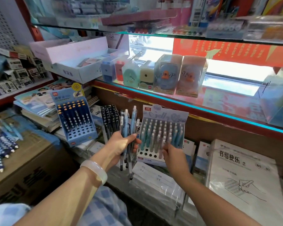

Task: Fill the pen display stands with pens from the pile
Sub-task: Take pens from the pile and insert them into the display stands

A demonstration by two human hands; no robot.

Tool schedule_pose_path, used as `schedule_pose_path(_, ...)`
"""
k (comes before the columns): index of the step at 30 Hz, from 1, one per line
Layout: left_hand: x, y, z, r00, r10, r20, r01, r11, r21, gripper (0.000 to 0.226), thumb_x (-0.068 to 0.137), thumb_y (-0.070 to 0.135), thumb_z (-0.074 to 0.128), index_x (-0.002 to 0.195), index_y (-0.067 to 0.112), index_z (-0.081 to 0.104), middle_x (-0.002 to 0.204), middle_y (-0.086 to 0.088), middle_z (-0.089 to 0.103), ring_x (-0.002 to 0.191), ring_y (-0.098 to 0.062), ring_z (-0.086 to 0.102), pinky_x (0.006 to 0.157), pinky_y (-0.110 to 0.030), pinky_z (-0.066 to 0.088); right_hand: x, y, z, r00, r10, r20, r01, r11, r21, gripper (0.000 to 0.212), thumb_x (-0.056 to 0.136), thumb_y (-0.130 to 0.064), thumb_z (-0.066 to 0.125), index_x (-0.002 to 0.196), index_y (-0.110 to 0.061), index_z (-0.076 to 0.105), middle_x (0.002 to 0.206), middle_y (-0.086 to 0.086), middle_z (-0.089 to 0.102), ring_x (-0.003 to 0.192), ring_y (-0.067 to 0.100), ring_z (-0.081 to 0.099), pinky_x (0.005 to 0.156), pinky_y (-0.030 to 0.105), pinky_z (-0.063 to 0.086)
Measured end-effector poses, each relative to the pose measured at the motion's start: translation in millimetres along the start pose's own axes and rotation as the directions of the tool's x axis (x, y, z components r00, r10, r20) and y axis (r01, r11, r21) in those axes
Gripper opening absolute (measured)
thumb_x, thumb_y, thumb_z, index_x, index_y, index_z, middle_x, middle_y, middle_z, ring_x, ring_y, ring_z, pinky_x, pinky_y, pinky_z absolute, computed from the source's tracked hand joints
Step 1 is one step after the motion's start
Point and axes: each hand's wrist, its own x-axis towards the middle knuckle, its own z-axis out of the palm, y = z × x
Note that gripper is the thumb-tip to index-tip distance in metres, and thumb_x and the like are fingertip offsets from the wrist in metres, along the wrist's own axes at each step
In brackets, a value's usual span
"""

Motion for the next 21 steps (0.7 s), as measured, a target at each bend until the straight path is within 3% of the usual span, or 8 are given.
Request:
schedule_pose_path(2,-1,0,-2,1.0,0.0,0.002,0.0,1.0,0.0,0.007,0.092,0.006,0.053,0.094,0.002,0.058,0.068,-0.009,0.066,0.05,-0.012,0.057,0.048,-0.021,0.05,-6,2,-8,1.0,0.006,0.014,-0.005,1.0,-0.014,0.018,0.098,-0.026,0.045,0.095,-0.013,0.056,0.086,0.008,0.064,0.083,0.026,0.062,0.063,0.03,0.043)
schedule_pose_path(4,-1,-1,-2,1.0,0.005,0.008,-0.005,1.0,-0.004,0.005,0.091,0.006,0.055,0.091,0.003,0.06,0.066,-0.007,0.067,0.049,-0.011,0.057,0.047,-0.021,0.049,-15,2,-18,0.996,-0.028,-0.08,0.028,1.0,-0.011,0.022,0.094,-0.035,0.052,0.092,-0.014,0.06,0.082,0.003,0.065,0.077,0.019,0.062,0.065,0.029,0.047)
schedule_pose_path(7,-2,0,-1,1.0,0.0,0.019,0.0,1.0,-0.016,0.004,0.089,0.006,0.058,0.09,0.003,0.06,0.066,-0.007,0.068,0.052,-0.012,0.058,0.048,-0.021,0.05,-19,-21,-40,0.984,-0.104,-0.147,0.135,0.967,0.216,0.02,0.091,-0.032,0.057,0.09,-0.015,0.066,0.069,-0.008,0.061,0.061,0.005,0.056,0.059,0.015,0.045)
schedule_pose_path(9,-4,1,0,0.999,0.005,0.033,-0.004,1.0,-0.025,0.004,0.088,0.006,0.059,0.09,0.003,0.061,0.066,-0.007,0.068,0.053,-0.012,0.058,0.048,-0.02,0.05,-12,-48,-53,0.993,-0.094,-0.069,0.115,0.882,0.456,0.017,0.091,-0.028,0.057,0.096,-0.014,0.067,0.071,-0.007,0.061,0.059,0.003,0.054,0.055,0.012,0.046)
schedule_pose_path(12,-8,5,-1,0.997,0.028,0.073,-0.027,0.999,-0.017,0.004,0.089,0.006,0.059,0.09,0.005,0.062,0.067,-0.007,0.068,0.053,-0.013,0.057,0.049,-0.02,0.049,-1,-80,-64,0.995,-0.009,0.099,-0.066,0.69,0.72,0.014,0.092,-0.028,0.057,0.093,-0.017,0.065,0.074,-0.002,0.062,0.061,0.007,0.055,0.056,0.015,0.049)
schedule_pose_path(16,-11,13,-16,0.995,0.063,0.08,-0.062,0.998,-0.008,0.005,0.089,0.005,0.057,0.09,0.006,0.062,0.068,-0.009,0.067,0.05,-0.011,0.058,0.047,-0.018,0.048,11,-100,-63,0.968,0.013,0.25,-0.219,0.53,0.819,0.016,0.091,-0.027,0.058,0.09,-0.013,0.068,0.077,0.003,0.066,0.07,0.013,0.061,0.073,0.026,0.056)
schedule_pose_path(19,-12,16,-36,0.996,0.064,0.056,-0.064,0.998,0.005,0.007,0.09,0.007,0.056,0.094,0.005,0.062,0.071,-0.011,0.069,0.054,-0.013,0.063,0.05,-0.021,0.052,17,-114,-61,0.959,-0.047,0.28,-0.213,0.533,0.819,0.015,0.092,-0.022,0.057,0.092,-0.01,0.066,0.075,0.004,0.067,0.066,0.01,0.064,0.066,0.021,0.056)
schedule_pose_path(21,-8,16,-52,0.996,0.052,-0.075,-0.055,0.998,-0.036,0.007,0.091,0.008,0.056,0.095,0.004,0.06,0.072,-0.011,0.07,0.057,-0.017,0.067,0.053,-0.026,0.057,25,-125,-63,0.968,-0.045,0.246,-0.192,0.497,0.846,0.014,0.093,-0.019,0.056,0.093,-0.008,0.064,0.076,0.005,0.067,0.067,0.01,0.065,0.067,0.02,0.057)
